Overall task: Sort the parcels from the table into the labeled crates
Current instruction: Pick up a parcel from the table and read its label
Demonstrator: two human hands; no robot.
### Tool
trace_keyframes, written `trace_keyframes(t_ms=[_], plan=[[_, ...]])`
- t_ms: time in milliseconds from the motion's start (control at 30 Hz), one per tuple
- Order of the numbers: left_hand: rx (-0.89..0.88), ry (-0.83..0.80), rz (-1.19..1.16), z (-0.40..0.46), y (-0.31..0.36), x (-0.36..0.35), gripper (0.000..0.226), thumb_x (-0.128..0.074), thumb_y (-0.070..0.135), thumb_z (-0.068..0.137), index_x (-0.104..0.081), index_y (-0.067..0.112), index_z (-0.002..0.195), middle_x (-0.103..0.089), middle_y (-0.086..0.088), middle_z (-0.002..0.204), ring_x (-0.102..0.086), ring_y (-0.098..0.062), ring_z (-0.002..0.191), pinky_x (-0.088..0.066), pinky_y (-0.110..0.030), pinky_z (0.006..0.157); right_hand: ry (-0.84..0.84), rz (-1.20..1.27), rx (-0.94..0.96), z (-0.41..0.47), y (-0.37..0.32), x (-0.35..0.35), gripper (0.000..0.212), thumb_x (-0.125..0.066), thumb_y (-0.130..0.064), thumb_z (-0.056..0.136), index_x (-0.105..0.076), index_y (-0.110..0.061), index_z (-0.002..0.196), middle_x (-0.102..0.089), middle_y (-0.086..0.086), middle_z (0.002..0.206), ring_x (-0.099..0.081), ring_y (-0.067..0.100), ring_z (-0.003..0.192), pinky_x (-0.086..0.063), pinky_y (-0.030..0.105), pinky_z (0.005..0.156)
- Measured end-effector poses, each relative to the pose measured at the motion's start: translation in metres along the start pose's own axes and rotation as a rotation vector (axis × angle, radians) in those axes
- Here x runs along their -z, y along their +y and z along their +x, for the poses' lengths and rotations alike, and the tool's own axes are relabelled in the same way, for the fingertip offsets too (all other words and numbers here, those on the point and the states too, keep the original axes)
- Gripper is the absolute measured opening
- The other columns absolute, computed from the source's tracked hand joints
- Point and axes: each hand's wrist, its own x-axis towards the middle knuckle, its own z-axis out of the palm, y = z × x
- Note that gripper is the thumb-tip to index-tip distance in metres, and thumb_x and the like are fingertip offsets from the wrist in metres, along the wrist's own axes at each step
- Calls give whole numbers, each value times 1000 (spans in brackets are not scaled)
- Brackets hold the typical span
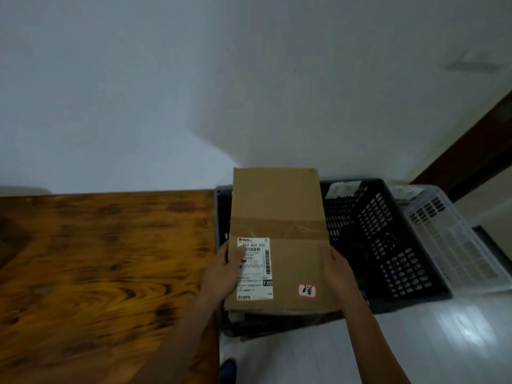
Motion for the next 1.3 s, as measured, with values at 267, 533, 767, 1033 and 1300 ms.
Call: trace_keyframes(t_ms=[267, 533, 767, 1033, 1300], plan=[[115, 79, 145, 54, -29, -18, 16, -48, 43, 103, -54, 31, 111, -68, 11, 93, -66, -2, 82, -49, -15, 66, -90, -112, -83, 77, 15, -30, 56, -28, -52, 107, -40, -23, 153, -47, 13, 151, -46, 35, 136, -37, 47, 114], [111, 109, 456, 99, -69, -57, 69, -59, 27, 100, -20, 27, 157, -47, 7, 142, -58, -13, 114, -51, -22, 93, -219, -134, -56, 149, 48, -48, 46, -28, -38, 110, -42, -24, 152, -57, 8, 140, -56, 23, 115, -37, 26, 91], [221, 34, 675, 123, -118, -94, 111, -81, 55, 76, -10, 35, 159, 17, -4, 164, -5, -28, 154, -26, -35, 120, -187, -195, -131, 194, 86, -76, 41, -31, -31, 109, -54, -17, 140, -60, 15, 137, -58, 35, 122, -43, 36, 99], [326, -65, 768, 155, -164, -100, 131, -80, 65, 66, 9, 36, 158, 46, 7, 151, 11, -28, 153, -21, -40, 122, -159, -141, -151, 230, 119, -122, 44, -29, -38, 110, -52, -16, 140, -61, 13, 135, -58, 33, 120, -45, 39, 101], [50, -229, 1244, 166, -175, -98, 130, -46, 92, 64, 14, 23, 157, 38, -16, 158, 36, -38, 143, 8, -56, 120, -116, -180, -87, 246, 127, -144, 44, -31, -34, 110, -53, -11, 140, -58, 17, 139, -56, 34, 123, -41, 37, 101]])
